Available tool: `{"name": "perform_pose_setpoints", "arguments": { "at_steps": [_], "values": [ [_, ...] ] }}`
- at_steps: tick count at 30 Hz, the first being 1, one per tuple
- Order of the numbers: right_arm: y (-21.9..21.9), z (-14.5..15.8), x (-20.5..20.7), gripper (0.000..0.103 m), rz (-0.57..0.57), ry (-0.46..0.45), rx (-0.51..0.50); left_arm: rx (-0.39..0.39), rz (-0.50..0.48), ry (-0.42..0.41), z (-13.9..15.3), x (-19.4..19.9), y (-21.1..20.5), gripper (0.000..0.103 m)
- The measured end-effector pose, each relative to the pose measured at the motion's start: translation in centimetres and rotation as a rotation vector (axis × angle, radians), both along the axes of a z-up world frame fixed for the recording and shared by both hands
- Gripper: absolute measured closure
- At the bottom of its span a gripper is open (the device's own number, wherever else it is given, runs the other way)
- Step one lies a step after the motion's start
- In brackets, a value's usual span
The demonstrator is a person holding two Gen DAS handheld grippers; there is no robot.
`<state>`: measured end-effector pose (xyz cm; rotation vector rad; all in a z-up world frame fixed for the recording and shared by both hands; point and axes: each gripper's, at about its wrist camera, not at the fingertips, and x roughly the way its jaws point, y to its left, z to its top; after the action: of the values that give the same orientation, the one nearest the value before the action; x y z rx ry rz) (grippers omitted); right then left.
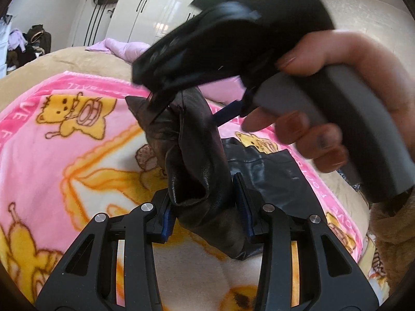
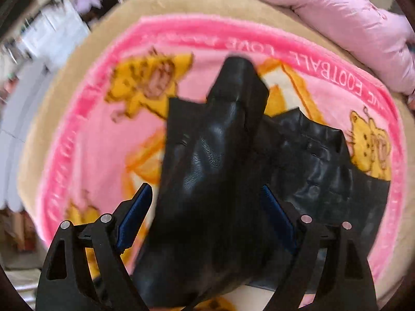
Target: Fold large clothes
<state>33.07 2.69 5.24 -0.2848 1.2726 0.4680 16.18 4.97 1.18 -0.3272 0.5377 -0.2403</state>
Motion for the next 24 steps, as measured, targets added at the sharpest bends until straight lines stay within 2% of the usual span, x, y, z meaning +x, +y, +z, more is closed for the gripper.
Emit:
{"name": "perform_pose_setpoints", "arguments": {
  "at_steps": [5,10,11,12,15,19,21,22,24],
  "values": [
    [0.8,-0.8,0.2,0.017,0.005,0.003,-0.017,-0.016,-0.004,0.002,-0.1,-0.1,0.3,0.072],
    [2.6,-1.9,-0.6,0.017,0.072,0.008,-0.076,-0.014,-0.006,-0.001,0.1,-0.1,0.0,0.072],
    [2.9,-2.2,-0.8,0.022,0.092,-0.009,-0.112,-0.011,-0.005,0.0,0.0,-0.1,0.0,0.072],
    [2.9,-2.3,-0.8,0.035,0.095,-0.014,-0.125,-0.011,-0.006,0.001,0.0,-0.1,0.0,0.072],
    [2.0,-1.8,-0.6,0.056,0.089,-0.009,-0.085,-0.016,-0.012,0.003,0.0,-0.1,0.1,0.072],
    [0.3,-0.4,-0.6,0.068,0.09,-0.033,-0.038,-0.009,-0.034,-0.015,0.7,-0.4,-0.7,0.069],
    [-1.0,0.6,-0.6,0.072,0.082,-0.051,-0.013,-0.01,-0.056,-0.031,1.3,-0.9,-1.4,0.061],
    [-1.7,1.2,-0.5,0.073,0.072,-0.058,0.001,-0.011,-0.068,-0.035,1.5,-1.1,-1.7,0.053],
    [-4.2,2.6,0.0,0.075,0.046,-0.067,0.058,-0.007,-0.085,-0.04,2.0,-1.4,-2.4,0.049]
  ]
}}
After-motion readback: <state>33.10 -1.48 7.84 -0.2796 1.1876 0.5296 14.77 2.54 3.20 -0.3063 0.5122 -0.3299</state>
